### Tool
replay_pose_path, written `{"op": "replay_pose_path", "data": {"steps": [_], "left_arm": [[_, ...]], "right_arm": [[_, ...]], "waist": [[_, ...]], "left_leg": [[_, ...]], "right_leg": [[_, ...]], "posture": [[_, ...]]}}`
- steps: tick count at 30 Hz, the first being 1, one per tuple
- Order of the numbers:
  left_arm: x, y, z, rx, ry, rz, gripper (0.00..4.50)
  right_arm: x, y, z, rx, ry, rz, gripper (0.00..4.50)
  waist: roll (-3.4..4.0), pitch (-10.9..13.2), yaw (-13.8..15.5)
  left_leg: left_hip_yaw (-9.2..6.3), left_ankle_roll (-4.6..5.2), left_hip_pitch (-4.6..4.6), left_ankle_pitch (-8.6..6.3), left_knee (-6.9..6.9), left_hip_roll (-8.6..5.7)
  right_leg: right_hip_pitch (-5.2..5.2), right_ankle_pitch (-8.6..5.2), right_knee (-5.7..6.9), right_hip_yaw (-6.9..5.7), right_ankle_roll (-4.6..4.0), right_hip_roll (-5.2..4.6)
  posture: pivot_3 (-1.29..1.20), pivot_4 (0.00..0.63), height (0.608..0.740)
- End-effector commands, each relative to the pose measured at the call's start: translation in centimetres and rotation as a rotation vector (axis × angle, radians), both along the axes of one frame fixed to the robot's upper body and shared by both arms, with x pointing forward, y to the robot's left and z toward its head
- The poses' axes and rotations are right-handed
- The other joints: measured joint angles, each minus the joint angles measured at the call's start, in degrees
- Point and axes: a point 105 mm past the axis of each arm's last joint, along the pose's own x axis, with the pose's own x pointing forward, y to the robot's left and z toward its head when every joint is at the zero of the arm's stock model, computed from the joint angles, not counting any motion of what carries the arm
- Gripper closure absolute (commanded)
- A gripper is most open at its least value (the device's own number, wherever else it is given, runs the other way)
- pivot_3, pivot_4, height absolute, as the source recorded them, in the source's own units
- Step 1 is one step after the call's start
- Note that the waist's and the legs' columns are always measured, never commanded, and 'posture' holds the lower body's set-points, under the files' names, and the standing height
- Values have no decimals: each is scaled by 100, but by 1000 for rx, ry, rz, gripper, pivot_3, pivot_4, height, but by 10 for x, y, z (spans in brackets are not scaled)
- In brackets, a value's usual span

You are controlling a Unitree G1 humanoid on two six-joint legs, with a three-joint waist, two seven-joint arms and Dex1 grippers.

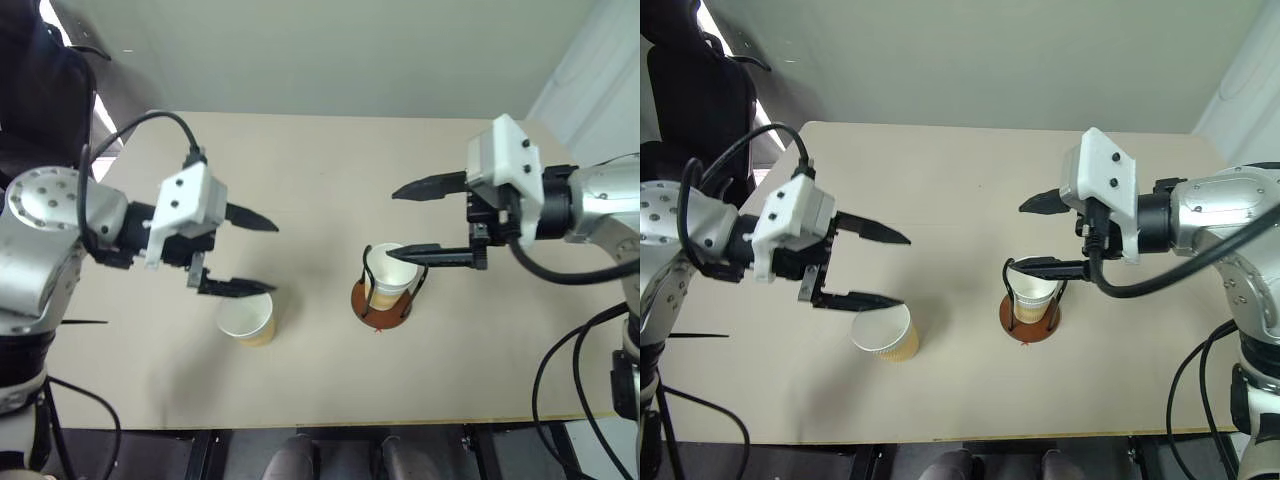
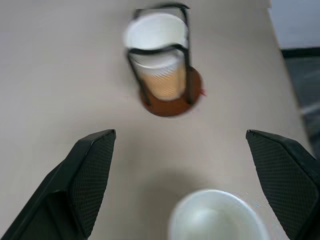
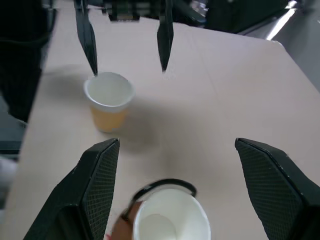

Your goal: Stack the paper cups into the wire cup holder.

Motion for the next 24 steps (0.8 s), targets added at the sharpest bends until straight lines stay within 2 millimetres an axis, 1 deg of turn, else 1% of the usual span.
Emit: {"op": "replay_pose_path", "data": {"steps": [1,5,10,17,24], "left_arm": [[-8,3,5,61,-48,15,0],[-11,12,-6,153,-51,43,0],[-17,12,-10,190,-26,59,0],[-25,22,-13,294,-6,65,0],[-25,34,-27,365,15,81,0]], "right_arm": [[-12,-6,10,-12,-17,53,732],[-18,-12,10,-35,9,97,732],[-19,-20,11,-54,74,98,732],[-18,-25,14,-66,100,93,732],[-22,-25,13,-59,128,123,732]], "waist": [[0,0,1],[0,0,-4],[0,0,0],[0,0,-15],[0,0,-15]], "left_leg": [[0,0,1,0,0,-1],[1,-1,4,-1,0,-1],[0,-3,5,-2,2,-1],[0,-7,6,-4,-1,0],[0,-7,5,-5,1,0]], "right_leg": [[1,0,1,0,0,0],[2,-1,3,3,-2,0],[2,-3,9,2,-5,-1],[-1,-5,14,2,-9,-1],[-1,-7,17,2,-12,-1]], "posture": [[0,150,740],[0,150,740],[0,150,740],[0,150,740],[0,150,740]]}}
